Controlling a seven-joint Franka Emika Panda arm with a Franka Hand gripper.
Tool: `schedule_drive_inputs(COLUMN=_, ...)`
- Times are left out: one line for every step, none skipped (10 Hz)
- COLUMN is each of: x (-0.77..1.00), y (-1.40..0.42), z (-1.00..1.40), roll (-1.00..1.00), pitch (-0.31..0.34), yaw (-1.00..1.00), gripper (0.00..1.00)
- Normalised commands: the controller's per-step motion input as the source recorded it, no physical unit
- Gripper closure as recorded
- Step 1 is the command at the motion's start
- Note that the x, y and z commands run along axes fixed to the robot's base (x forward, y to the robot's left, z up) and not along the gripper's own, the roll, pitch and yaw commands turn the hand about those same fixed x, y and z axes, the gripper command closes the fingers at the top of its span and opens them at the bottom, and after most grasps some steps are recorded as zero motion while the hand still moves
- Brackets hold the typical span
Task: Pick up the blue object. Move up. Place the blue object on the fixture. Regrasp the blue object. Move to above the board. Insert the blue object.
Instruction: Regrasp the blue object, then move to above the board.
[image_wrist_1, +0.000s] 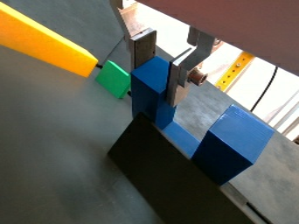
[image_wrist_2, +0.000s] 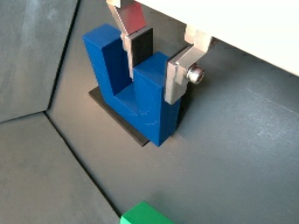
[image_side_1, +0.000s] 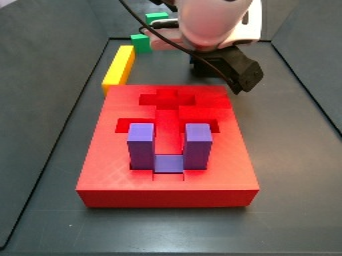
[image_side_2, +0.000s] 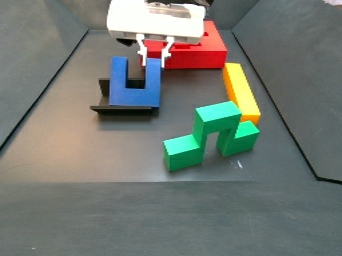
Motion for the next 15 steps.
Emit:
schedule_drive_inputs(x=0.00, y=0.00, z=0.00, roll=0.00, pitch=0.000, yaw=0.00, gripper=1.00)
schedule_drive_inputs(x=0.00, y=0.00, z=0.00, roll=0.00, pitch=0.000, yaw=0.00, gripper=1.00)
schedule_drive_inputs(x=0.00, y=0.00, z=0.00, roll=0.00, pitch=0.000, yaw=0.00, gripper=1.00)
schedule_drive_inputs(x=0.00, y=0.00, z=0.00, roll=0.00, pitch=0.000, yaw=0.00, gripper=1.00)
schedule_drive_inputs(x=0.00, y=0.00, z=0.00, roll=0.00, pitch=0.000, yaw=0.00, gripper=1.00)
schedule_drive_inputs(x=0.00, y=0.00, z=0.00, roll=0.00, pitch=0.000, yaw=0.00, gripper=1.00)
schedule_drive_inputs(x=0.00, y=0.00, z=0.00, roll=0.00, pitch=0.000, yaw=0.00, gripper=1.00)
schedule_drive_inputs(x=0.00, y=0.00, z=0.00, roll=0.00, pitch=0.000, yaw=0.00, gripper=1.00)
schedule_drive_inputs(x=0.00, y=0.00, z=0.00, roll=0.00, pitch=0.000, yaw=0.00, gripper=1.00)
schedule_drive_inputs(x=0.00, y=0.00, z=0.00, roll=0.00, pitch=0.000, yaw=0.00, gripper=1.00)
schedule_drive_inputs(x=0.00, y=0.00, z=0.00, roll=0.00, pitch=0.000, yaw=0.00, gripper=1.00)
schedule_drive_inputs(x=0.00, y=0.00, z=0.00, roll=0.00, pitch=0.000, yaw=0.00, gripper=1.00)
schedule_drive_inputs(x=0.00, y=0.00, z=0.00, roll=0.00, pitch=0.000, yaw=0.00, gripper=1.00)
schedule_drive_inputs(x=0.00, y=0.00, z=1.40, roll=0.00, pitch=0.000, yaw=0.00, gripper=1.00)
schedule_drive_inputs(x=-0.05, y=-0.03, z=1.40, roll=-0.02, pitch=0.009, yaw=-0.07, gripper=1.00)
